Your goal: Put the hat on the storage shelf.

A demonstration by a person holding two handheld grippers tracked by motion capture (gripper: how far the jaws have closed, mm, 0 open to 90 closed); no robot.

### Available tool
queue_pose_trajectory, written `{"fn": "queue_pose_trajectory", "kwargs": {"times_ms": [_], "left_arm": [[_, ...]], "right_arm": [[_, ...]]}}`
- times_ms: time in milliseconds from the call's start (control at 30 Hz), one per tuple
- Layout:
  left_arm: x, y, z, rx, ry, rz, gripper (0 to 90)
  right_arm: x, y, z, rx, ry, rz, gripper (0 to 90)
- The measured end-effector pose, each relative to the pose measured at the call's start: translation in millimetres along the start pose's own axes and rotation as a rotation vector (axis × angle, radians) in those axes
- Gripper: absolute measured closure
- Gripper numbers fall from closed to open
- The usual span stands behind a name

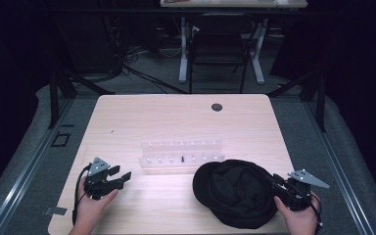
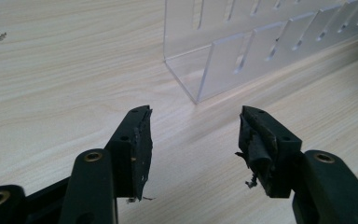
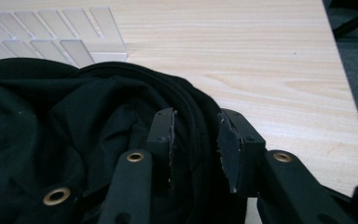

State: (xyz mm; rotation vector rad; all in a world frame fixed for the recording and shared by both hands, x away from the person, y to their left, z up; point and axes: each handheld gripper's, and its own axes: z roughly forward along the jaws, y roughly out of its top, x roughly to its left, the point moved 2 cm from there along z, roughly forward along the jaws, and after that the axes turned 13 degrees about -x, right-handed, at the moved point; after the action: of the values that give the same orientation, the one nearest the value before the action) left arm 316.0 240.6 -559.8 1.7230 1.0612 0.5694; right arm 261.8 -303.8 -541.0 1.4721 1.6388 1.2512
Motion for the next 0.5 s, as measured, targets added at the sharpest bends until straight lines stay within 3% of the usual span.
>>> {"fn": "queue_pose_trajectory", "kwargs": {"times_ms": [200,333,367,500], "left_arm": [[-1.0,-0.2,0.5,0.002,0.003,-0.004,41.8],[-1.3,0.2,-1.4,-0.003,0.017,0.004,44.7],[-0.8,0.4,-2.1,-0.008,0.011,0.004,44.7],[-0.7,1.2,-3.8,-0.021,0.012,-0.003,44.8]], "right_arm": [[-0.1,-0.5,1.0,0.018,0.012,0.017,67.6],[1.7,0.3,1.9,0.062,0.015,0.012,67.1],[3.9,2.2,1.5,0.086,-0.002,0.003,64.3],[9.9,9.1,-1.2,0.077,-0.021,-0.036,64.0]]}}
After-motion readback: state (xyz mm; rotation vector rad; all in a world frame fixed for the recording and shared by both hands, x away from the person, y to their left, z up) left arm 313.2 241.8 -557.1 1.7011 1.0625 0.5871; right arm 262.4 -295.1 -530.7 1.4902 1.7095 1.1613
